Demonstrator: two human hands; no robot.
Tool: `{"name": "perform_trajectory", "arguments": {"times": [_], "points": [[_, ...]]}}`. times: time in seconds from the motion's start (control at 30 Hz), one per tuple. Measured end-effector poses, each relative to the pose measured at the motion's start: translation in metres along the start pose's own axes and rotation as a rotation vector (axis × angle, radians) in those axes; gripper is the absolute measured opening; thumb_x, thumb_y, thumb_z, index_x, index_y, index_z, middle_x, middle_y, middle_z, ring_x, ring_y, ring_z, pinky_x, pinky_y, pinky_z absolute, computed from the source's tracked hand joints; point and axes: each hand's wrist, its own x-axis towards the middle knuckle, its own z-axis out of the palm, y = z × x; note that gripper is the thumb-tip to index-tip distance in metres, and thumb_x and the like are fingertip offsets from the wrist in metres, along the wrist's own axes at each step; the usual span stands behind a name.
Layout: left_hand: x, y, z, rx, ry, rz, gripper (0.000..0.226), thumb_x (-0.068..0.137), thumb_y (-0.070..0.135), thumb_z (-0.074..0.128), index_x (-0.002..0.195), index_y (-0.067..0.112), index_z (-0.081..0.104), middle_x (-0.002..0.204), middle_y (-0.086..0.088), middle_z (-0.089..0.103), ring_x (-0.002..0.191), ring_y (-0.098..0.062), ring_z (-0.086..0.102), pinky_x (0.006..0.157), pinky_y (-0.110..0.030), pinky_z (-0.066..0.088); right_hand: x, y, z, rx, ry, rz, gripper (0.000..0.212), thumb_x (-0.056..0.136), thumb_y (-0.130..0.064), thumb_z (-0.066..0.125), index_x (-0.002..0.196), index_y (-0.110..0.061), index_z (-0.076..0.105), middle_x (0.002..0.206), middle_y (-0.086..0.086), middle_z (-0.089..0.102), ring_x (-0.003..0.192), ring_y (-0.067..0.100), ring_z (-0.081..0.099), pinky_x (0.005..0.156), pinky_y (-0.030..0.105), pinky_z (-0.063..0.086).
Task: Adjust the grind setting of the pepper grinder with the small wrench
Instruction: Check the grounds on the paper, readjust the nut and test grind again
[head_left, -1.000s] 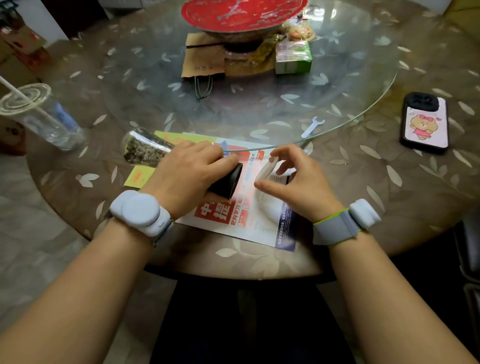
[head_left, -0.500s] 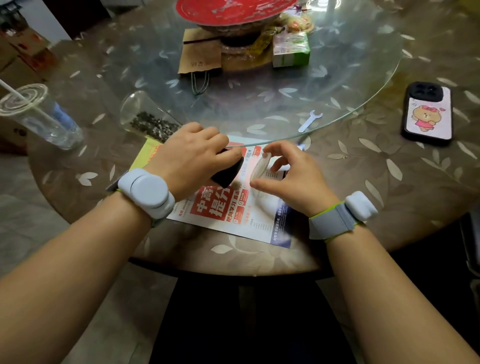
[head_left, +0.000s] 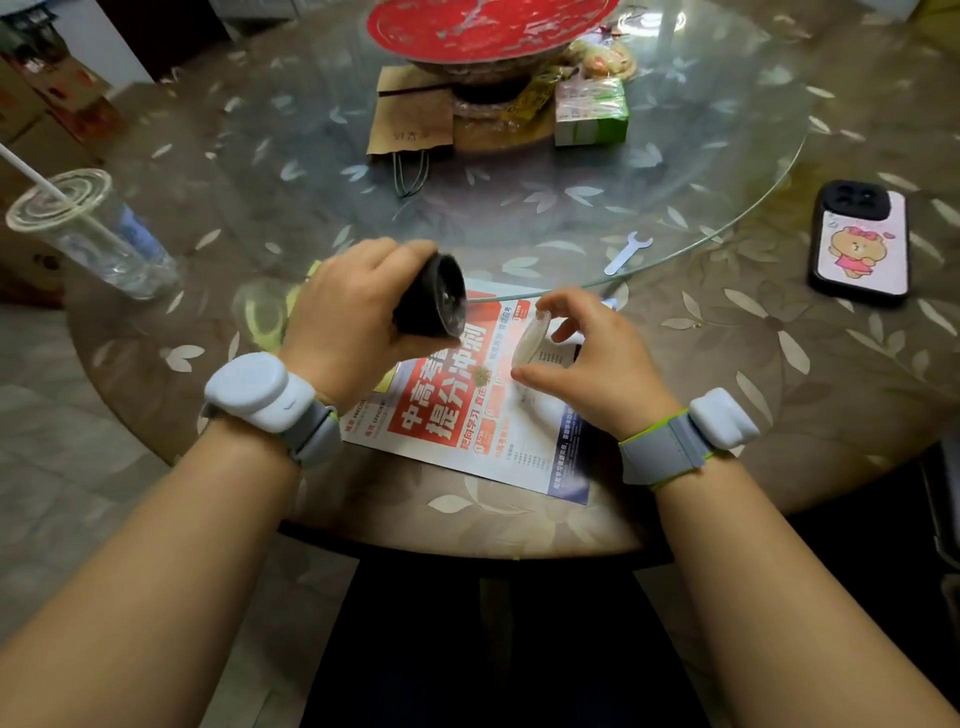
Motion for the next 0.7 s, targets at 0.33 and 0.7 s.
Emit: {"name": "perform_trajectory", "arguments": {"times": [0.33, 0.7], "points": [[-0.011, 0.012, 0.004, -0.393, 0.191, -0.124, 0.071, 0.068, 0.052, 0.076, 0.119, 0.007, 0.056, 0.111, -0.013, 0.064, 0.102, -0.028, 0.059, 0.088, -0.043, 0.05, -0.002, 0.002, 0.008, -0.186, 0.039, -0.01, 0.057, 0.066, -0.039, 0.071, 0.118, -0.016, 0.059, 0.116, 0.002, 0.061, 0.11, 0.027, 0.05, 0.096, 0.038, 0.041], [-0.013, 0.016, 0.005, -0.414, 0.22, -0.058, 0.065, 0.069, 0.048, 0.079, 0.117, 0.012, 0.054, 0.107, -0.012, 0.064, 0.097, -0.025, 0.059, 0.084, -0.04, 0.05, -0.021, -0.062, -0.001, 0.115, 0.283, -0.425, 0.041, 0.066, 0.008, 0.058, 0.106, -0.002, 0.063, 0.103, 0.008, 0.064, 0.101, 0.024, 0.059, 0.089, 0.031, 0.046]]}}
